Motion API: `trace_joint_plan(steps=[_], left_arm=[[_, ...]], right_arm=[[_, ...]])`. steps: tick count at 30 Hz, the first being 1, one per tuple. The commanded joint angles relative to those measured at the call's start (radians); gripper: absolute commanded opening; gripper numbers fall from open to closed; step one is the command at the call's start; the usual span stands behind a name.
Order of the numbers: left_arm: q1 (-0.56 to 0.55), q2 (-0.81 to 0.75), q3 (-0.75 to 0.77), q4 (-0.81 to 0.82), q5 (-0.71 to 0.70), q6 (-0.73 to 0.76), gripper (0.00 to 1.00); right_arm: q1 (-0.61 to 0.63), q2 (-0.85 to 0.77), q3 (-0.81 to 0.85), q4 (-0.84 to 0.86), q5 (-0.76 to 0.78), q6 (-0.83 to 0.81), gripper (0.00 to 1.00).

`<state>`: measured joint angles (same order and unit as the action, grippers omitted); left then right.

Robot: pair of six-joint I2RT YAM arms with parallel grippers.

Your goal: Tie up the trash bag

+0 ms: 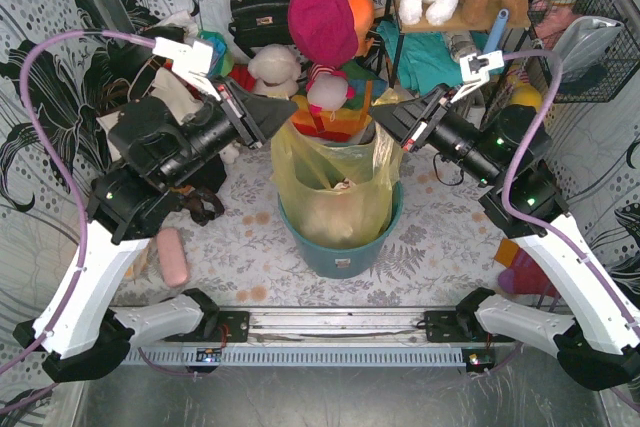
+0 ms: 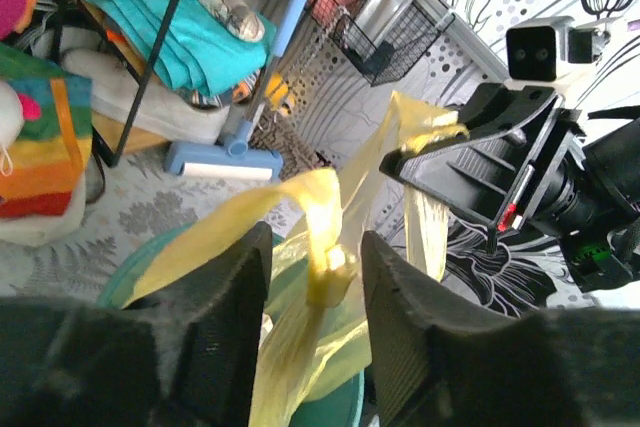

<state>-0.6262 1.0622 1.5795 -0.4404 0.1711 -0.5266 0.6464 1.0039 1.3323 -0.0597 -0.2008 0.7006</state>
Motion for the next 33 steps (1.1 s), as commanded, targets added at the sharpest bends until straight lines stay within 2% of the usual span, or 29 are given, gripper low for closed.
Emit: trace_joint_plan(steps=[1, 4, 7, 13, 16, 21, 25, 29, 33], left_arm=[[0.006, -0.061, -0.063, 0.135, 0.059, -0.040, 0.52], [0.006, -0.076, -0.094, 0.141, 0.091, -0.048, 0.55], [0.006, -0.092, -0.124, 0.138, 0.106, -0.056, 0.55], [0.007, -0.119, -0.168, 0.192, 0.138, -0.073, 0.51], [0.007, -0.096, -0.130, 0.204, 0.167, -0.070, 0.42], [0.006, -0.015, 0.016, 0.173, 0.190, -0.035, 0.30], [0.007, 0.073, 0.204, 0.083, 0.157, 0.020, 0.08], [0.006, 0.129, 0.376, 0.003, 0.095, 0.077, 0.03], [0.008, 0.135, 0.450, -0.015, 0.052, 0.114, 0.02]], right_arm=[[-0.002, -0.046, -0.025, 0.094, -0.013, 0.036, 0.23], [-0.002, -0.057, -0.046, 0.094, -0.056, 0.047, 0.38], [-0.002, -0.073, -0.069, 0.093, -0.083, 0.061, 0.47], [-0.002, -0.099, -0.085, 0.100, -0.071, 0.064, 0.48], [-0.002, -0.084, -0.049, 0.108, -0.074, 0.062, 0.40], [-0.002, -0.006, 0.068, 0.116, -0.076, 0.037, 0.27], [-0.001, 0.098, 0.243, 0.070, -0.077, 0.009, 0.01], [-0.002, 0.190, 0.422, 0.041, -0.095, -0.019, 0.00], [-0.002, 0.239, 0.539, 0.025, -0.101, -0.043, 0.00]])
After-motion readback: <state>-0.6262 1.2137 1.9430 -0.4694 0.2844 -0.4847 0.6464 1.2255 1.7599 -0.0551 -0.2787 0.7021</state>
